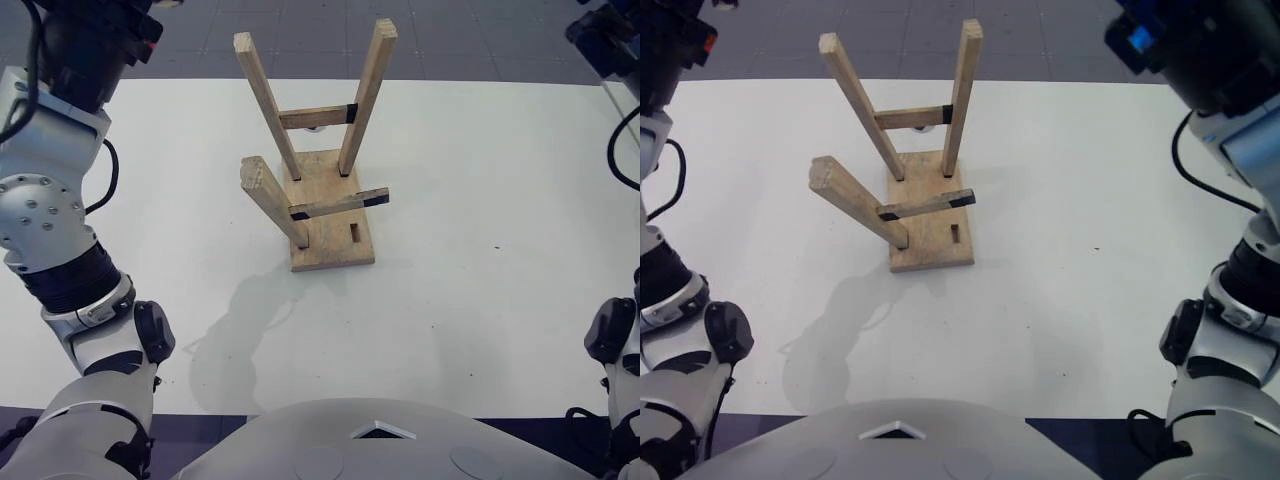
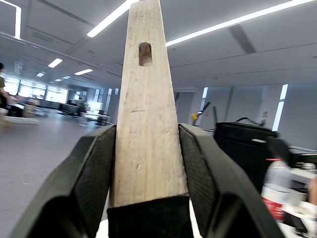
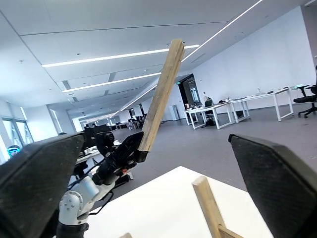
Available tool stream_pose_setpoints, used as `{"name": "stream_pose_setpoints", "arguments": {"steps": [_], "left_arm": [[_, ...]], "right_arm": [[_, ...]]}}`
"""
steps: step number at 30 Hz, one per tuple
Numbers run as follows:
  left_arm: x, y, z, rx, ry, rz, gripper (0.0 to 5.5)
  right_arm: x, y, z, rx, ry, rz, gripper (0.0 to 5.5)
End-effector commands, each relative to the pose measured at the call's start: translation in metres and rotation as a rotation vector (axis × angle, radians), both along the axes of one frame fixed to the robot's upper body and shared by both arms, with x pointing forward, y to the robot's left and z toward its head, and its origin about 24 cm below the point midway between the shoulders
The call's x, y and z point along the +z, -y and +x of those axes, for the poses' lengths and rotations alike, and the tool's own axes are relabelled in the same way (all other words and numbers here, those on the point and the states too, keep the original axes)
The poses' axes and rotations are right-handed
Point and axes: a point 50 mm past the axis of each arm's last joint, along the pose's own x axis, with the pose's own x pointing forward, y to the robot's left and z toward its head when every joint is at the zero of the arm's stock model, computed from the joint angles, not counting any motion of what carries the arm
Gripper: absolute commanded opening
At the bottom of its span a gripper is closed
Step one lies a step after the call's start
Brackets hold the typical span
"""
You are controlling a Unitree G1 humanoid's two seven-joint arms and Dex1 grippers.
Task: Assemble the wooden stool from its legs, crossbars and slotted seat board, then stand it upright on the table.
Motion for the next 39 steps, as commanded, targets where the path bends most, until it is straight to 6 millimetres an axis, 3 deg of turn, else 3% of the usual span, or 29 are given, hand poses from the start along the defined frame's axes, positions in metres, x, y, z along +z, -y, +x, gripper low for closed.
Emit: {"name": "stream_pose_setpoints", "arguments": {"steps": [1,7,12,18,22,28,35,39], "left_arm": [[0.023,0.022,-0.039,-0.509,-0.019,0.058,2.02],[0.011,0.038,-0.059,-0.720,-0.118,0.118,2.02],[0.007,0.040,-0.059,-0.737,-0.160,0.113,2.02],[0.011,0.037,-0.064,-0.777,-0.120,0.062,2.02],[0.020,0.030,-0.063,-0.763,-0.083,0.049,2.02],[0.016,0.027,-0.061,-0.733,-0.114,0.064,2.02],[0.005,0.022,-0.050,-0.673,-0.159,0.100,2.02],[-0.003,0.023,-0.048,-0.650,-0.154,0.196,2.02]], "right_arm": [[-0.004,-0.035,0.008,0.207,-0.058,0.014,4.71],[-0.020,-0.058,0.014,0.337,-0.126,0.006,3.72],[-0.021,-0.072,0.001,0.460,-0.109,-0.009,4.59],[-0.035,-0.061,0.003,0.386,-0.129,-0.063,5.40],[-0.038,-0.051,0.003,0.350,-0.132,-0.070,5.40],[-0.040,-0.045,-0.002,0.375,-0.122,-0.087,5.40],[-0.025,-0.048,-0.014,0.460,-0.073,-0.030,5.40],[-0.014,-0.052,-0.009,0.439,-0.054,-0.003,5.40]]}}
